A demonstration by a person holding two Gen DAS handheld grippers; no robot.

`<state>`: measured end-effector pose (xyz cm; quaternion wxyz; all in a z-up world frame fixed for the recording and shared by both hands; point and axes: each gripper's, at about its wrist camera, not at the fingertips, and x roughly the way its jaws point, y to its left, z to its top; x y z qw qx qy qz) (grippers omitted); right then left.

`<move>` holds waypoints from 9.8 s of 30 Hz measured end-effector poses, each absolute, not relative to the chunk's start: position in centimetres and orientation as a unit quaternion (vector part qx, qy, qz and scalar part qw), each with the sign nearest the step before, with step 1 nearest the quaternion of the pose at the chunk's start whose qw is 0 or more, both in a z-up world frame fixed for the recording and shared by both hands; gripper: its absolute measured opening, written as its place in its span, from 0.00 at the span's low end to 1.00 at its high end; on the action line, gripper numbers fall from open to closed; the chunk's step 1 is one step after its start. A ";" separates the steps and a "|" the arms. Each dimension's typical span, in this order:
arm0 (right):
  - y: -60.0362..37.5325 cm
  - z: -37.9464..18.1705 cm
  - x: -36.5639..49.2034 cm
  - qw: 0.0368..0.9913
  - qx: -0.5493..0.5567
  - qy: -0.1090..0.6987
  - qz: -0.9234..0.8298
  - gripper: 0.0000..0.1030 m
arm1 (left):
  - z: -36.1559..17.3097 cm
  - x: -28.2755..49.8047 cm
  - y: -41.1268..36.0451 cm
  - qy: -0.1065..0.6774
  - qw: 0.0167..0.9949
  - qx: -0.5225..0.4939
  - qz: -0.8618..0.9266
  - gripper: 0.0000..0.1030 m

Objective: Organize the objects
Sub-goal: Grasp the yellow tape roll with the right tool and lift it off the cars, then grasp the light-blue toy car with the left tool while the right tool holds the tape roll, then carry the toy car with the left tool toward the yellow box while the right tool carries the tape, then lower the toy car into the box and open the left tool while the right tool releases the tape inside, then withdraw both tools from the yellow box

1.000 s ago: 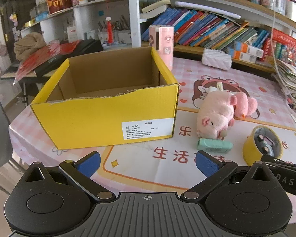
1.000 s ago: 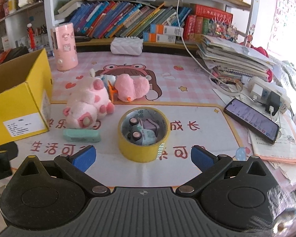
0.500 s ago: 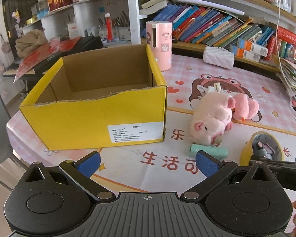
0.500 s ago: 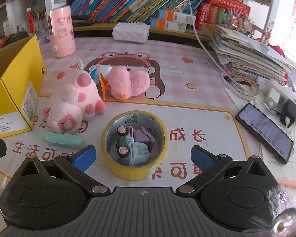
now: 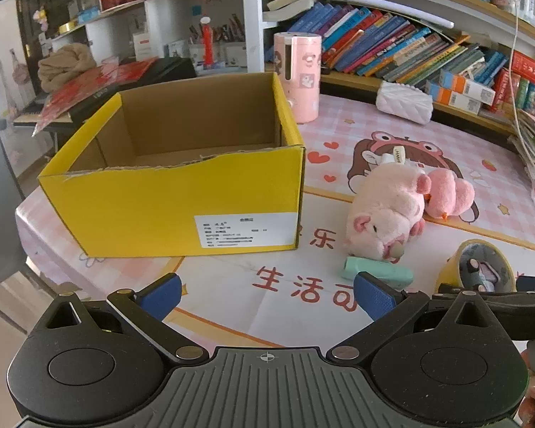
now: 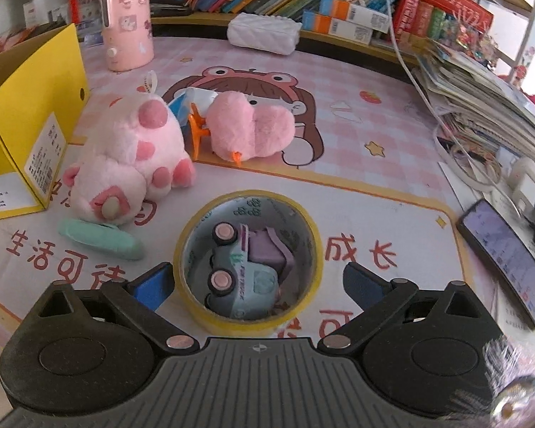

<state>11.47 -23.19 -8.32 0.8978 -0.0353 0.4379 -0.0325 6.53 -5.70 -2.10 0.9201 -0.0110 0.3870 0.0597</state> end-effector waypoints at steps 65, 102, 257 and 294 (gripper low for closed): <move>-32.6 -3.3 8.6 0.944 0.031 0.324 -0.052 0.81 | -3.6 10.5 -13.2 0.412 0.903 -0.058 -0.106 0.42; -6.9 -2.6 1.0 0.927 -0.019 0.358 0.109 0.82 | -1.3 -1.3 10.7 0.373 0.920 -0.121 0.009 0.42; -4.9 0.9 10.0 0.965 -0.063 0.230 0.109 0.82 | 0.7 4.7 12.0 0.291 0.952 -0.032 0.094 0.82; -5.6 -3.7 -2.4 0.942 -0.046 0.328 0.051 0.91 | -1.9 -4.1 10.0 0.353 0.935 0.009 0.028 0.87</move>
